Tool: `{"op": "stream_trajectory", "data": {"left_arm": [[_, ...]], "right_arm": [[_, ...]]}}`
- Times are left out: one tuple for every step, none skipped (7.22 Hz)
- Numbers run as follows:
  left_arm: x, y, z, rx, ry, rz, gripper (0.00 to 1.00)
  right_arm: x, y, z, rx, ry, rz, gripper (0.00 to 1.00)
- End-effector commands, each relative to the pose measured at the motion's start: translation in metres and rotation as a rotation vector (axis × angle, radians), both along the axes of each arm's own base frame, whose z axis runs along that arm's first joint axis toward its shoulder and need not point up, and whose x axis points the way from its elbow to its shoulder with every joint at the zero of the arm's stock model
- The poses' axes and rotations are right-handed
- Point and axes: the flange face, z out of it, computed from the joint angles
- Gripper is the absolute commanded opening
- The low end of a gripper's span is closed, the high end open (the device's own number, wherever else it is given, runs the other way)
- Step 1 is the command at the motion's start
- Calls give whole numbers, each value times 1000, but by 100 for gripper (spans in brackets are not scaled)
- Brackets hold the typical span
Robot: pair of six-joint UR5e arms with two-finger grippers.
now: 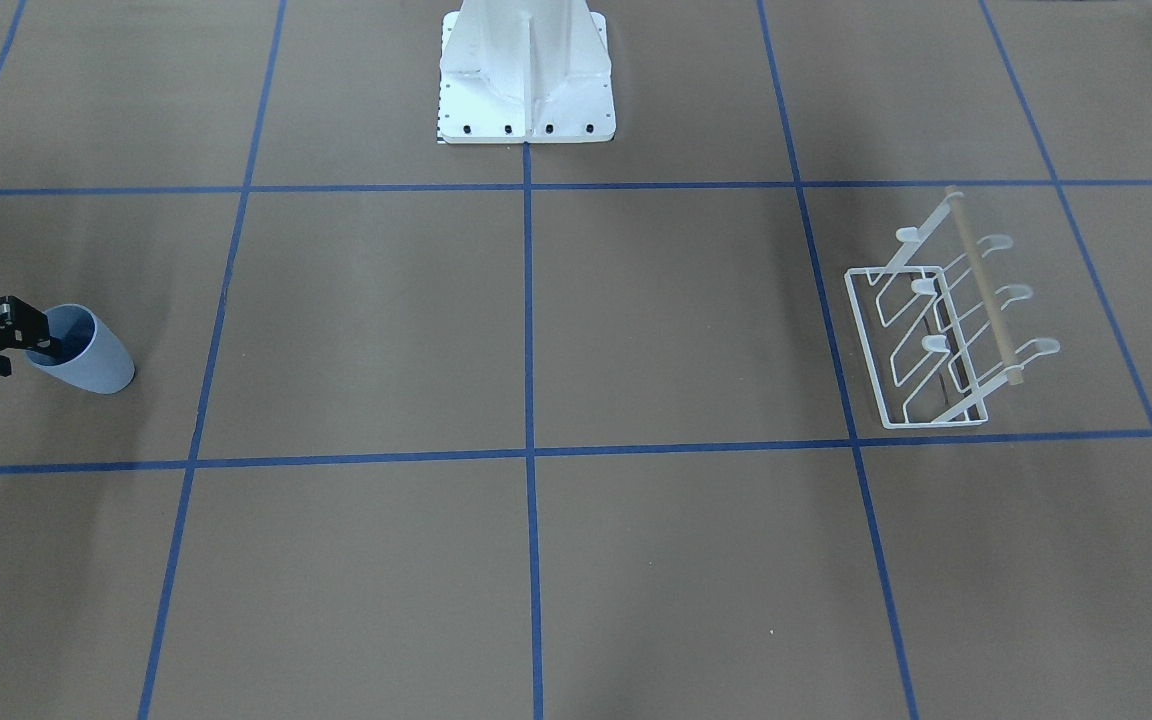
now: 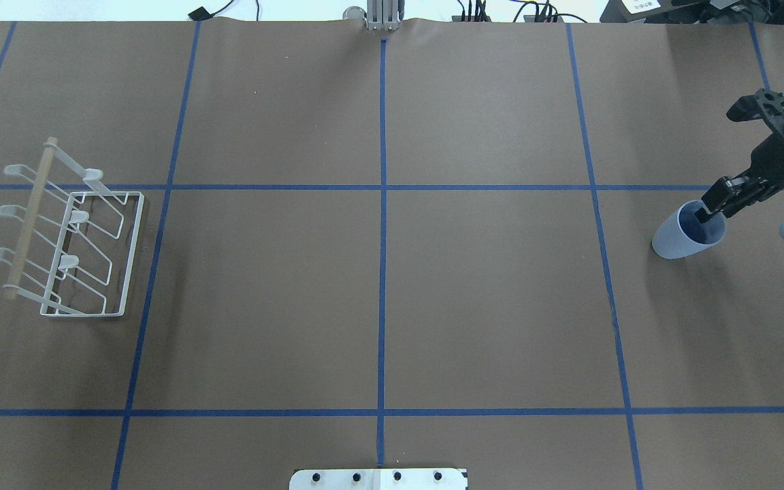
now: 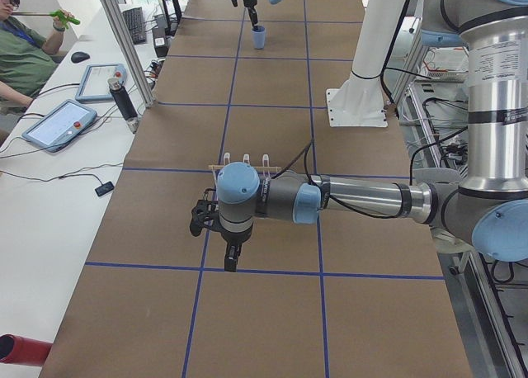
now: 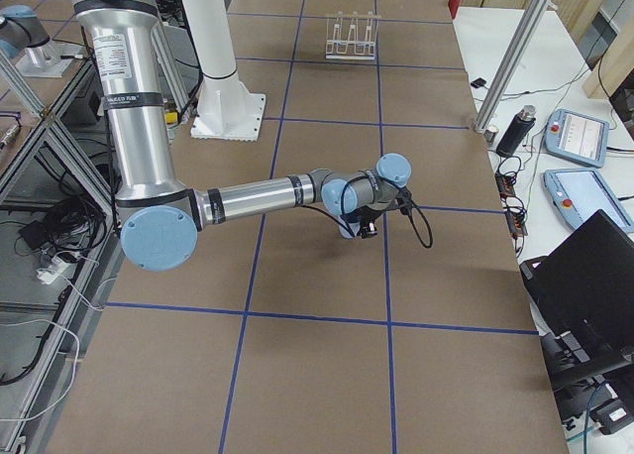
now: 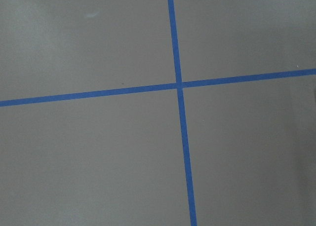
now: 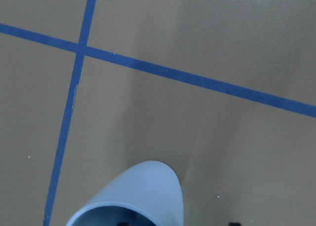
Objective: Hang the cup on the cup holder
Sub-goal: 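Move the right gripper down to the pale blue cup's rim, then grasp the cup rim with the right gripper and lift it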
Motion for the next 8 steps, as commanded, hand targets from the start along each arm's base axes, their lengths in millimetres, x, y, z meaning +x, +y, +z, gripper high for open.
{"op": "stream_trajectory", "data": {"left_arm": [[2, 0, -3, 2, 30, 4, 98], [2, 0, -2, -1, 35, 4, 98], [2, 0, -4, 1, 35, 4, 98], [3, 0, -4, 1, 36, 4, 98], [2, 2, -8, 8, 38, 3, 98], [4, 2, -12, 9, 65, 6, 98], [4, 3, -14, 12, 72, 7, 98], [4, 0, -18, 23, 65, 7, 98]], "right_arm": [[-7, 5, 6, -1, 17, -13, 60], [-9, 8, 9, -6, 21, -17, 60], [-8, 9, 9, -6, 21, -17, 45], [-9, 8, 5, 0, 20, -12, 2], [-9, 7, -1, 11, 12, -11, 0], [-7, 10, -20, 38, -11, -9, 0], [-1, 21, -39, 57, -32, -5, 0], [14, 29, -57, 55, -101, -4, 0]]}}
